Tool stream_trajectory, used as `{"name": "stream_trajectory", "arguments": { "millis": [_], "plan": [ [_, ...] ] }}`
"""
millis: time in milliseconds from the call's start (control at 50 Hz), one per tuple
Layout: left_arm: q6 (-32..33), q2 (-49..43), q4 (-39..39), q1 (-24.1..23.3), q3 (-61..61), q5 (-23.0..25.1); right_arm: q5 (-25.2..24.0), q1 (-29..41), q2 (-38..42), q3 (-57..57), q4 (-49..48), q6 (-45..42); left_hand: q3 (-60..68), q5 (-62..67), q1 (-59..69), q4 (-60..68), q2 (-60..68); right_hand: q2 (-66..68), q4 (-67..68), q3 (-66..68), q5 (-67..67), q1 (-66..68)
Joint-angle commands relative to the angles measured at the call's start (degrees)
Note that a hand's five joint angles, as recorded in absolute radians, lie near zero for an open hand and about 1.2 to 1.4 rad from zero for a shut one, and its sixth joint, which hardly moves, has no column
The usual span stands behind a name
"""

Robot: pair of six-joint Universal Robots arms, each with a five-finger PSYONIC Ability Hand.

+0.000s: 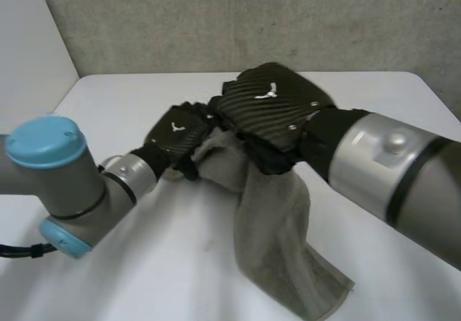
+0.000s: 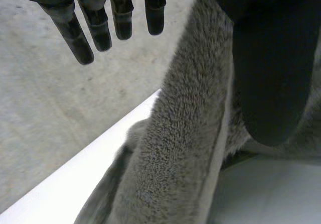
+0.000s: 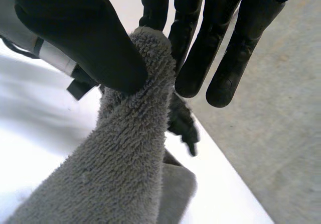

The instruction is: Fold the towel.

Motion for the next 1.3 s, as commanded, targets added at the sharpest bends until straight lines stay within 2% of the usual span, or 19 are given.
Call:
{"name": "stream_trajectory", "arguments": {
  "millis": [20, 60, 80, 100, 120, 160, 240, 280, 380, 500, 520, 540, 560, 600, 700, 800, 980, 1160, 1300],
  "plan": [
    [0.5, -4.2, 1.8, -2.2, -0.1, -1.0, -0.2, -4.3, -5.3, 3.1, -0.2, -1.0, 31.4, 31.4, 31.3, 31.4, 31.2, 12.8, 11.8, 12.3, 14.0, 24.3],
    [0.6, -5.4, 2.6, -2.2, 0.3, -3.6, -0.1, -6.0, -6.1, 3.9, -0.4, -1.1, 56.6, 56.5, 56.4, 56.6, 56.3, 12.8, 11.8, 12.3, 14.0, 24.3],
    [0.6, -5.4, 2.6, -2.2, 0.4, -3.6, -0.1, -6.0, -6.1, 3.9, -0.4, -1.1, 56.7, 56.6, 56.5, 56.7, 56.4, 12.8, 11.8, 12.3, 14.0, 24.3],
    [0.6, -5.4, 2.9, -2.2, 0.5, -5.7, 0.0, -7.1, -6.2, 4.1, -0.4, -1.2, 65.7, 65.6, 65.5, 65.7, 65.4, 12.8, 11.8, 12.3, 14.0, 24.3],
    [0.6, -5.4, 2.9, -2.2, 0.5, -5.7, 0.0, -8.6, -6.1, 4.2, -0.2, -1.3, 65.8, 65.7, 65.6, 65.7, 65.5, 12.8, 11.8, 12.3, 14.0, 24.3],
    [0.8, -4.4, 2.5, -2.0, 0.4, -9.8, 0.1, -10.2, -5.9, 4.6, 0.0, -1.6, 66.2, 66.2, 66.1, 66.2, 66.0, 12.8, 11.8, 12.3, 14.0, 24.3],
    [0.8, -1.3, 2.2, -1.2, -0.7, -11.4, 0.1, -12.5, -4.4, 5.6, 0.9, -2.5, 66.2, 66.2, 66.1, 66.2, 66.0, 12.8, 11.8, 12.3, 14.0, 24.3],
    [0.7, 0.9, 2.1, -1.0, -1.8, -11.5, 0.1, -13.0, 0.0, 6.5, 2.0, -4.7, 66.2, 66.2, 66.1, 66.2, 66.0, 12.8, 11.8, 12.3, 14.0, 24.3],
    [0.8, 8.1, 1.9, 1.1, -8.1, -11.4, 0.6, -12.7, 5.4, 7.1, 3.3, -7.8, 61.9, 61.8, 61.8, 61.9, 61.6, 12.8, 11.8, 12.3, 14.0, 24.3],
    [1.2, 10.1, 1.0, 1.4, -12.1, -11.4, 0.5, -12.7, 8.4, 8.0, 4.9, -8.5, 61.4, 61.3, 61.2, 61.4, 61.1, 12.8, 11.8, 12.3, 14.0, 24.3],
    [2.0, 10.0, 0.6, 1.5, -13.2, -11.4, 0.4, -12.7, 9.7, 8.1, 5.0, -8.5, 58.0, 58.0, 57.9, 58.0, 57.8, 12.8, 11.8, 12.3, 14.0, 24.3],
    [3.4, 9.8, 0.5, 1.6, -13.9, -11.4, 0.4, -12.6, 10.4, 8.2, 5.0, -8.5, 47.9, 47.8, 47.7, 47.9, 47.6, 12.8, 11.8, 12.3, 14.0, 24.3],
    [3.4, 9.8, 0.5, 1.6, -13.9, -11.4, 0.4, -12.6, 10.4, 8.2, 5.0, -8.5, 47.8, 47.7, 47.6, 47.8, 47.5, 12.8, 11.8, 12.3, 14.0, 24.3],
    [7.9, 8.9, 0.4, 1.8, -15.0, -11.4, 0.2, -12.5, 10.6, 8.3, 5.0, -8.6, 21.4, 21.4, 21.3, 21.4, 21.2, 12.8, 11.8, 12.3, 14.0, 24.3],
    [14.8, 6.2, 0.3, 2.8, -15.3, -11.5, -0.1, -12.5, 10.8, 8.3, 4.9, -8.5, 17.5, 17.4, 17.4, 17.5, 17.2, 12.8, 11.8, 12.3, 14.0, 24.3],
    [17.8, 4.6, 0.7, 2.9, -15.4, -11.9, -0.4, -12.5, 10.9, 8.3, 4.7, -8.1, 17.6, 17.6, 17.5, 17.6, 17.4, 12.8, 11.8, 12.3, 14.0, 24.3],
    [17.7, 4.0, 1.7, 5.4, -15.4, -12.2, -0.2, -13.2, 11.1, 9.1, 4.6, -8.1, 18.8, 18.8, 18.7, 18.8, 18.6, 12.8, 11.8, 12.3, 14.0, 24.3],
    [16.7, 2.7, 0.8, 5.7, -15.7, -12.3, -0.1, -13.1, 11.6, 9.3, 3.5, -8.1, 18.8, 18.8, 18.7, 18.8, 18.6, 12.8, 11.8, 12.3, 14.0, 24.3],
    [11.3, 7.0, -3.8, 7.3, -17.7, -12.4, 0.0, -13.1, 12.0, 9.3, 2.5, -7.9, 18.8, 18.8, 18.7, 18.8, 18.6, 12.8, 11.8, 12.3, 14.0, 24.3]
  ]
}}
